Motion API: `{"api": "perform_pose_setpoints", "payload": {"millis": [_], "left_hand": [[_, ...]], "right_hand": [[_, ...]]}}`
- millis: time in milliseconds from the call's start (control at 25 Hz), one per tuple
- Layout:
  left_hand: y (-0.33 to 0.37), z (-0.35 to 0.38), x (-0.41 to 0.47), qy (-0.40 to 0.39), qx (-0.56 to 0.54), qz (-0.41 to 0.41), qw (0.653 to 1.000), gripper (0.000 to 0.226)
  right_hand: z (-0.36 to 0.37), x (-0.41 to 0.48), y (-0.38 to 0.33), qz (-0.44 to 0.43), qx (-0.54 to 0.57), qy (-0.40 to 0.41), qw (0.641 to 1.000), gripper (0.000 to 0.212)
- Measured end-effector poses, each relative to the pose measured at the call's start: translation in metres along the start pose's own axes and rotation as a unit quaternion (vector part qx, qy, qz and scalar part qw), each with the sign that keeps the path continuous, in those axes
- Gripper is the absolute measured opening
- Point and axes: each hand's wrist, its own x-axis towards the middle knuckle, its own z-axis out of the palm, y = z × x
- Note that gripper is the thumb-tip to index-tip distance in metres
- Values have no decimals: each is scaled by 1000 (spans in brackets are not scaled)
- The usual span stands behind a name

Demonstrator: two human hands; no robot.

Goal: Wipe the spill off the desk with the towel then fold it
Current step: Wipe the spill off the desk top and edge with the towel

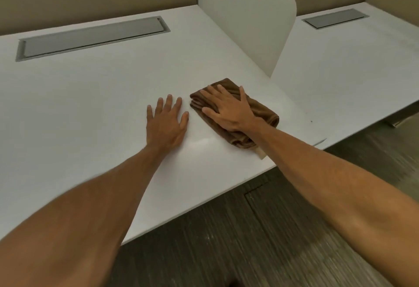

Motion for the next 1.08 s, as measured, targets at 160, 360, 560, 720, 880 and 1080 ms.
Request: {"api": "perform_pose_setpoints", "payload": {"millis": [160,360,560,720,880,1080], "left_hand": [[-2,2,1,9,1,-7,1000,56],[2,3,2,18,-5,-15,1000,55],[3,3,1,11,-1,-23,1000,55],[3,3,0,10,0,-25,1000,55],[6,3,0,2,17,-34,999,56],[10,1,2,-4,72,-38,997,56]], "right_hand": [[-16,27,47,31,17,-13,999,54],[-29,32,118,80,43,3,996,57],[-29,14,125,92,87,64,990,56],[-19,-17,127,199,111,97,969,60],[-20,-30,139,312,180,43,932,67],[-28,-45,137,340,186,22,922,64]]}}
